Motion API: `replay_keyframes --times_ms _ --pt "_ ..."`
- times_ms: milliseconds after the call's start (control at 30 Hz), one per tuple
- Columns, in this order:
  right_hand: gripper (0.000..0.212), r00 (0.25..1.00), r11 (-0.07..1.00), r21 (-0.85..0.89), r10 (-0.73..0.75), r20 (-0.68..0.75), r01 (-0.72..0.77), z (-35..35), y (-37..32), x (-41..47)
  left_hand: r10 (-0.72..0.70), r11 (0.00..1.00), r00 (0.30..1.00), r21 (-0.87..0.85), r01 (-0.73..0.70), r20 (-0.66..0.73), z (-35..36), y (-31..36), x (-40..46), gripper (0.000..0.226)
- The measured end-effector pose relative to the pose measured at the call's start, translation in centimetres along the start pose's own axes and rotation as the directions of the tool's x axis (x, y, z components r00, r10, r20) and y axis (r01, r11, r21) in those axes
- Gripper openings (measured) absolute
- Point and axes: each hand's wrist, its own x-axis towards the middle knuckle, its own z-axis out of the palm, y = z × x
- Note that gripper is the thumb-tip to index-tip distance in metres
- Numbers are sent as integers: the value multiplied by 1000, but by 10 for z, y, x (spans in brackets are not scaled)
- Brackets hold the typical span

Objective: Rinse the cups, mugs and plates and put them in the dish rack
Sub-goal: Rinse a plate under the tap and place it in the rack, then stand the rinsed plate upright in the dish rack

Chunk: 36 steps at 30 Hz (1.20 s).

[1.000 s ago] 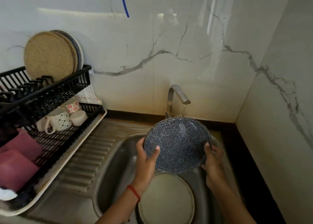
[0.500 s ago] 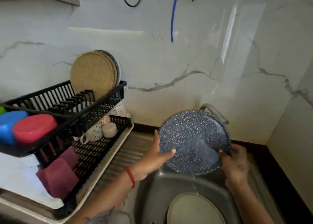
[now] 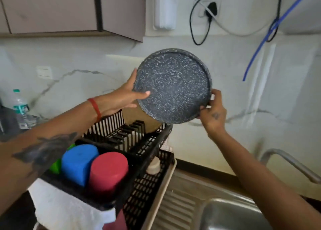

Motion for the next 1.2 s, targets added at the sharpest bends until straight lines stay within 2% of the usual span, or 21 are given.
replay_keyframes --times_ms 167,367,533,733,867,1000,1133,1200 --pt "52 995 996 -54 -65 79 70 96 -3 12 -53 998 994 -39 49 -97 -69 -52 23 85" --pt "49 996 995 -97 -20 81 28 156 27 10 -124 990 984 -81 115 -126 -95 -100 45 85" --pt "50 997 988 -149 -29 74 40 166 42 12 -138 988 984 -82 129 -109 -101 -120 65 86" --pt "56 982 965 -263 36 186 14 167 48 9 -191 980 980 -63 187 -59 -95 -138 81 91" --pt "55 968 920 -388 47 247 54 168 47 8 -261 965 965 -37 260 -36 -93 -151 85 95" --pt "54 963 888 -457 85 256 43 168 43 5 -289 957 957 9 289 -25 -90 -156 86 93" --pt "75 960 893 -450 140 242 -17 165 38 1 -331 937 944 116 329 -3 -79 -146 85 88" --pt "77 959 894 -446 165 231 -47 163 36 0 -359 918 933 191 347 33 -70 -140 81 83"
